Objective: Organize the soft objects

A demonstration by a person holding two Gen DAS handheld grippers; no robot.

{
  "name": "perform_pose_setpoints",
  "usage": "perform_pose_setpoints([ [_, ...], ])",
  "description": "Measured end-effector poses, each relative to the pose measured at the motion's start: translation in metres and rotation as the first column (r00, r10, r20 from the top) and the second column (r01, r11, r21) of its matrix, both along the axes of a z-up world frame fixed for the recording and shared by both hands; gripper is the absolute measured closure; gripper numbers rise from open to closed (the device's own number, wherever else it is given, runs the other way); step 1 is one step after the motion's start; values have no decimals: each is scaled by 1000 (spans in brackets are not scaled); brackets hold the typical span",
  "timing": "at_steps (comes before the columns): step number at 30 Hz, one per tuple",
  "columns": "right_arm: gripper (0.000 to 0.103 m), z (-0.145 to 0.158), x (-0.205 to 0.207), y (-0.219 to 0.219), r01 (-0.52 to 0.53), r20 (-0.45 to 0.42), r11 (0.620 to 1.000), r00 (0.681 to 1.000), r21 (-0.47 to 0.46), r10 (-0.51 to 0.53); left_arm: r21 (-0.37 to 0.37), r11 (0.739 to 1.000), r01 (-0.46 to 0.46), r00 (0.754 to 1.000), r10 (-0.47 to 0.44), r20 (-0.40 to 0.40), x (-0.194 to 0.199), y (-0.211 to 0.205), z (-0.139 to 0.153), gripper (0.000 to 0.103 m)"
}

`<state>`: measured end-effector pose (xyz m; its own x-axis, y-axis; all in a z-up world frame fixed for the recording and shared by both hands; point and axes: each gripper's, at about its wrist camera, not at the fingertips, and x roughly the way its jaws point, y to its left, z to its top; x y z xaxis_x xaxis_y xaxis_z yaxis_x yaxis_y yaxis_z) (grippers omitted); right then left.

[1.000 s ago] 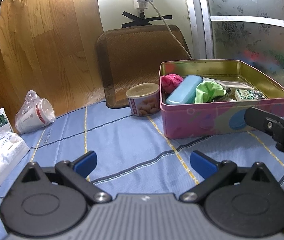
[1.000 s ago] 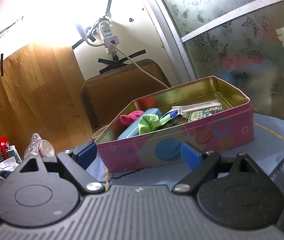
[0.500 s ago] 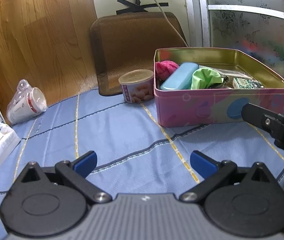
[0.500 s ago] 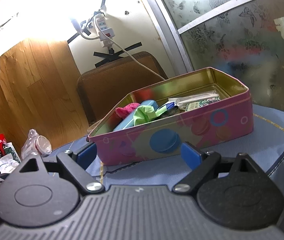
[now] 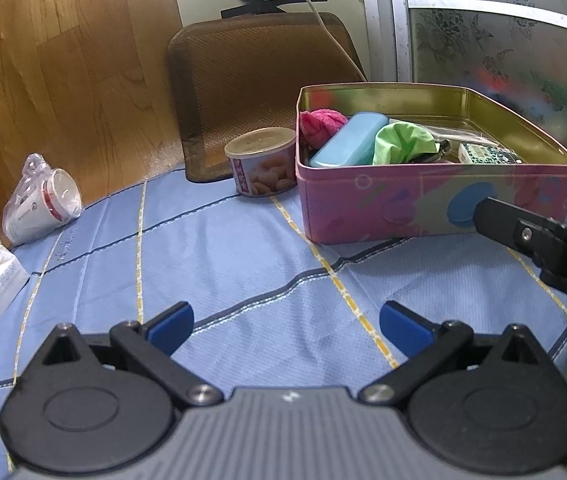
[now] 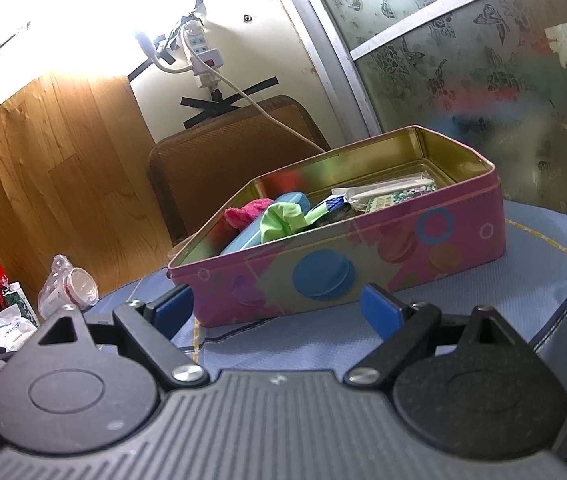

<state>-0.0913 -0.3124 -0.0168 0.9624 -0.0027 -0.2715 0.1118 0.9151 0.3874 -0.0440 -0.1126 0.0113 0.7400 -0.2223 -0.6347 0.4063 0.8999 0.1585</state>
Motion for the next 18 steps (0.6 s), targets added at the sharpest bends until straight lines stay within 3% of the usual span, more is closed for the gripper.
perform_pose_setpoints([
  [18,10,-1,2,4,0,-4,1000,1000,-17,0,-42,998,46,999,-46,5,-2,5,1,0],
])
